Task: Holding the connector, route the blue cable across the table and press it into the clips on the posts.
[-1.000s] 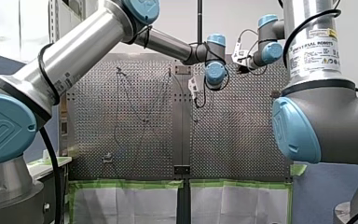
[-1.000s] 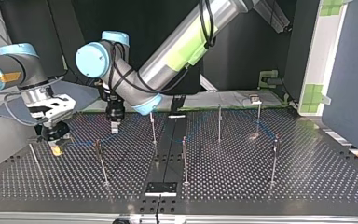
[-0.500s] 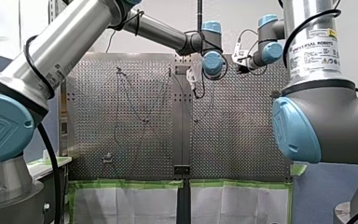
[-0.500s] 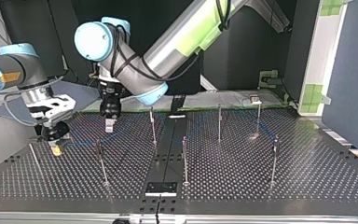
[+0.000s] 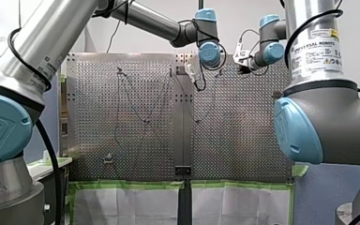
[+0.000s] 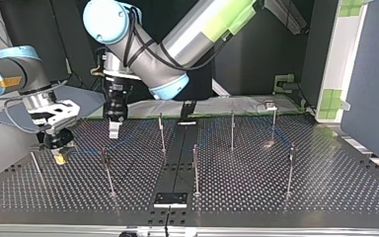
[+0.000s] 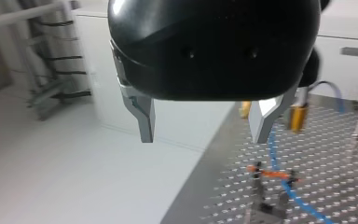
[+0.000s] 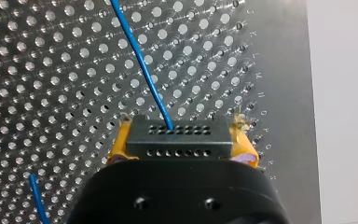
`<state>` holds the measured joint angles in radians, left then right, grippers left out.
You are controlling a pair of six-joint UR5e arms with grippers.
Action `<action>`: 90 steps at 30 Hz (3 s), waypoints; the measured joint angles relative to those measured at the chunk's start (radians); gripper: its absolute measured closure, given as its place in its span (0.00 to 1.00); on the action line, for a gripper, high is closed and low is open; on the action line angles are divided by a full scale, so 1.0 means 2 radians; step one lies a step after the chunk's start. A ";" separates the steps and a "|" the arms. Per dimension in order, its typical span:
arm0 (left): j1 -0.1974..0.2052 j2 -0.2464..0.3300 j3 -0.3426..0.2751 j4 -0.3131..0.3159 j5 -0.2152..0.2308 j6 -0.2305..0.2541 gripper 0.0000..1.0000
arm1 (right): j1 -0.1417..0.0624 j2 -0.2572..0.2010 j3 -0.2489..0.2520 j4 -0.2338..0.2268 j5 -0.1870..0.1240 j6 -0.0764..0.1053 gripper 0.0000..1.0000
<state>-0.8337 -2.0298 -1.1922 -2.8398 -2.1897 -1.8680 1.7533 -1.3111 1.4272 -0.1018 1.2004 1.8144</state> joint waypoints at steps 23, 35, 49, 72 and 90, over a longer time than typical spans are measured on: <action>0.004 0.050 -0.097 0.097 -0.019 -0.086 0.00 | 0.000 0.000 0.000 0.000 0.000 0.000 1.00; 0.003 0.035 -0.153 0.153 -0.055 -0.064 0.00 | 0.000 0.000 0.000 0.000 0.000 0.000 1.00; 0.003 0.035 -0.209 0.209 -0.052 -0.043 0.00 | 0.000 0.000 0.000 0.000 0.000 0.000 1.00; 0.004 0.035 -0.307 0.307 -0.053 -0.043 0.00 | 0.000 0.000 0.000 0.000 0.000 0.000 1.00; 0.007 0.035 -0.381 0.381 -0.053 -0.043 0.00 | 0.000 0.000 0.000 0.000 0.000 0.000 1.00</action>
<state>-0.8205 -1.9597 -1.9540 -2.0783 -2.2958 -1.9530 1.7533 -1.3111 1.4272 -0.1018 1.2003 1.8144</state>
